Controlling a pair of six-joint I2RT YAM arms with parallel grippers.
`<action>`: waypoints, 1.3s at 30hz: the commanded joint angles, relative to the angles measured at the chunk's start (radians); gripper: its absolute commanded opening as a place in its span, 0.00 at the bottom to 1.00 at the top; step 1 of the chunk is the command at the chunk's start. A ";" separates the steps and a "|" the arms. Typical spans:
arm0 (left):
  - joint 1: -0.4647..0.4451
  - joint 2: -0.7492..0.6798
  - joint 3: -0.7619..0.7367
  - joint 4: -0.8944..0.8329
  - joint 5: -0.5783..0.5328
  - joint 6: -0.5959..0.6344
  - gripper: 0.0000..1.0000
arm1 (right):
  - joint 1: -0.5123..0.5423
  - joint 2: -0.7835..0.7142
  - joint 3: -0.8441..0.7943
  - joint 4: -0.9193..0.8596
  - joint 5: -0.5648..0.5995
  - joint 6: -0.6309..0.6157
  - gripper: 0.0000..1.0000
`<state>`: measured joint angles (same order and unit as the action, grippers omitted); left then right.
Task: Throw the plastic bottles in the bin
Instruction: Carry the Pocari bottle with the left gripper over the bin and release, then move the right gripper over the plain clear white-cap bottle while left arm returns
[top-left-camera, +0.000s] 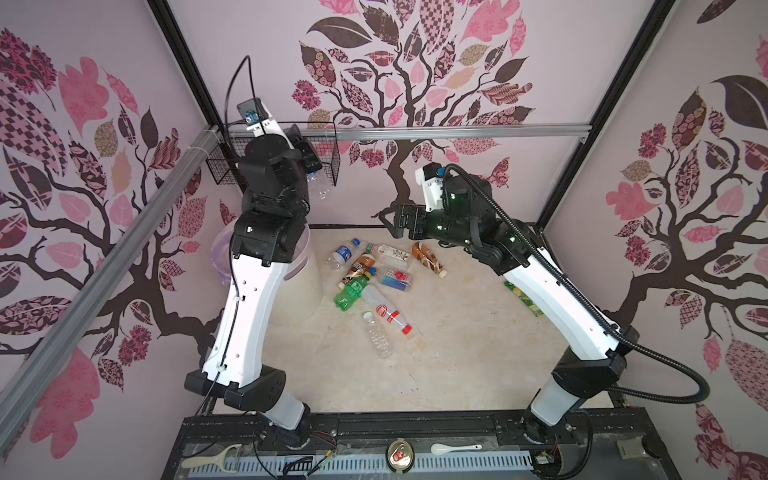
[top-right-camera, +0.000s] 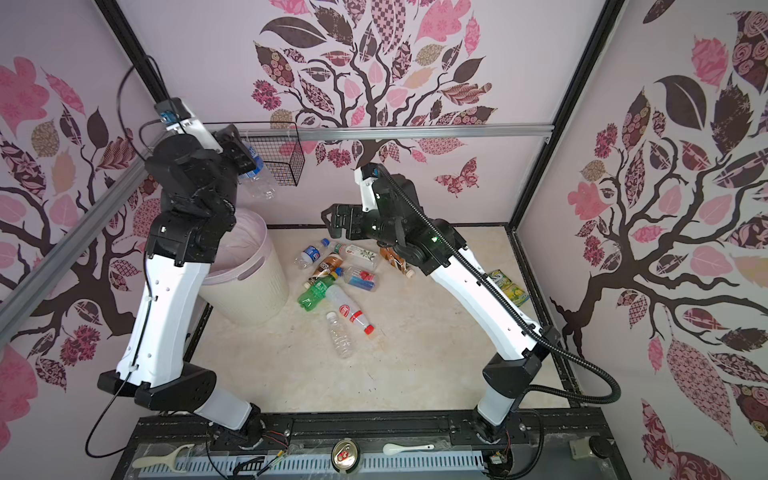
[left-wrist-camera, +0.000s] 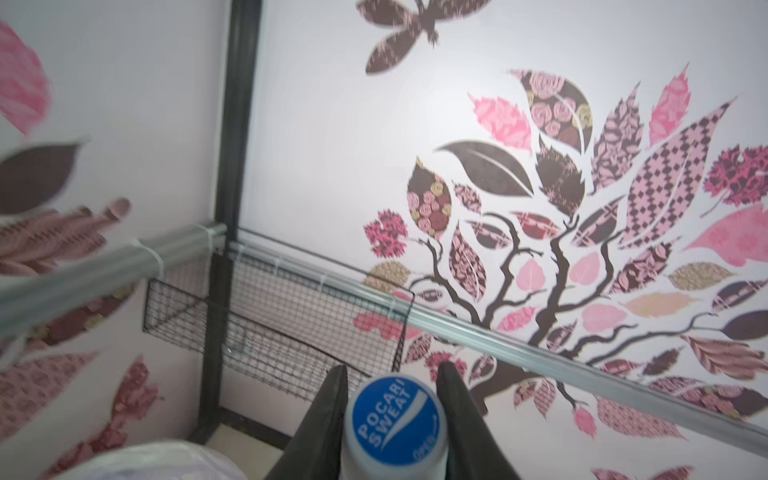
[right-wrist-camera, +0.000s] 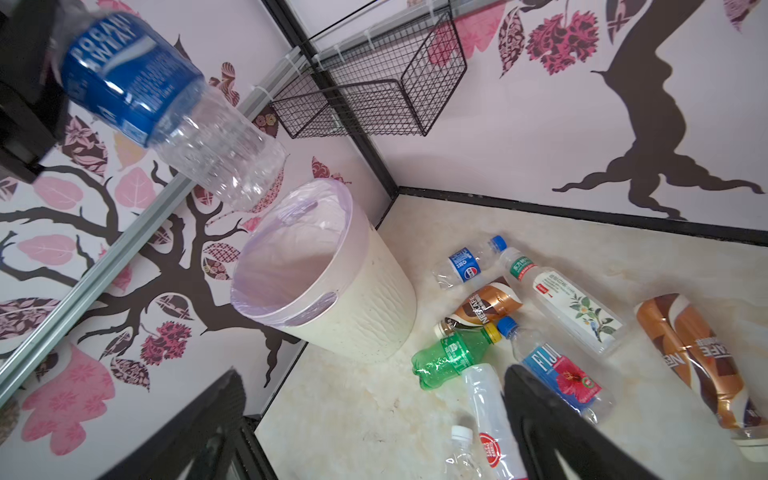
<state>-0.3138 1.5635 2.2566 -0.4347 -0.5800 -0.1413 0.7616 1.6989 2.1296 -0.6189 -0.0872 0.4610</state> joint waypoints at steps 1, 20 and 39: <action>0.002 -0.054 0.080 0.223 -0.144 0.233 0.12 | 0.004 0.033 0.026 -0.036 -0.026 0.017 0.99; 0.338 -0.167 -0.477 -0.054 0.000 -0.371 0.69 | 0.006 0.023 -0.053 -0.046 -0.056 0.001 0.99; 0.014 -0.076 -0.253 -0.225 0.050 -0.286 0.98 | -0.003 -0.101 -0.271 0.004 -0.004 0.011 0.99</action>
<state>-0.2516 1.4723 1.9678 -0.5938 -0.5472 -0.4694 0.7639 1.6821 1.8942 -0.6289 -0.1192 0.4717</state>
